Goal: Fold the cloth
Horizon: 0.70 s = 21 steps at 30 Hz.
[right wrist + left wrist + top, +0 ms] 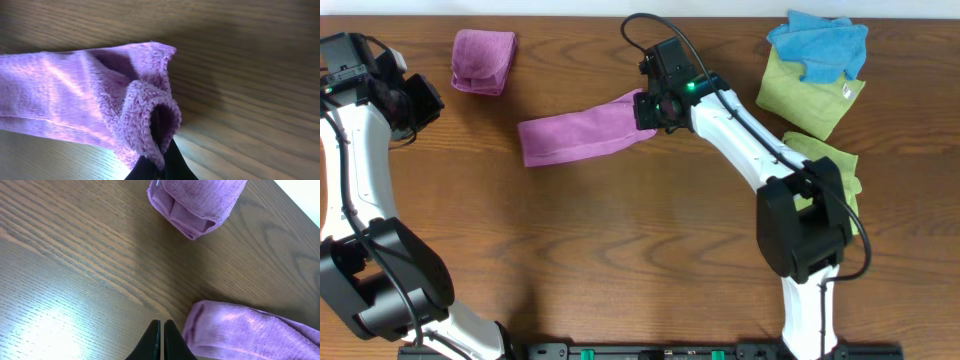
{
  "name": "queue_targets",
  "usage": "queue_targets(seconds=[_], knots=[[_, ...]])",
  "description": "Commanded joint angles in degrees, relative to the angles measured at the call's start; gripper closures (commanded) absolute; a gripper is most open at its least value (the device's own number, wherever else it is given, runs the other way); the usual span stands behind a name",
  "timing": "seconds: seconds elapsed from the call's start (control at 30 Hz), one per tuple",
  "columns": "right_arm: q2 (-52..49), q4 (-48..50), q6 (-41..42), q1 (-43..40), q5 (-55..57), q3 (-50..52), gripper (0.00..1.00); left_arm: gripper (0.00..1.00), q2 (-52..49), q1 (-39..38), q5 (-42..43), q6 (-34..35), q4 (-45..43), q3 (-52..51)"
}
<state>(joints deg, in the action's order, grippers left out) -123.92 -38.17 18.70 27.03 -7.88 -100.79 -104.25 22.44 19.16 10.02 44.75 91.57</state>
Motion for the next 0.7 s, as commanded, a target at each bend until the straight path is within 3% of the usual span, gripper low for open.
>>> queue_targets(seconds=[0.0,0.37,0.5,0.67], knots=[[2.5,-1.2,-1.0,-1.0,2.1,-1.2,0.98,0.94,0.5,0.0,0.4,-1.3,0.0,0.4],[3.2,-4.3,-0.5,-1.5,4.4,-1.2,0.98,0.94,0.5,-1.7,0.5,-1.3,-0.7,-1.8],[3.5,-4.3,-0.5,-1.5,4.9,-1.2,0.98,0.94,0.5,-7.5,5.3,-2.2,-4.6,-5.4],[3.5,-4.3,-0.5,-1.4,4.9,-1.2,0.98,0.94,0.5,-17.0,1.7,-3.8,-9.2,-10.2]])
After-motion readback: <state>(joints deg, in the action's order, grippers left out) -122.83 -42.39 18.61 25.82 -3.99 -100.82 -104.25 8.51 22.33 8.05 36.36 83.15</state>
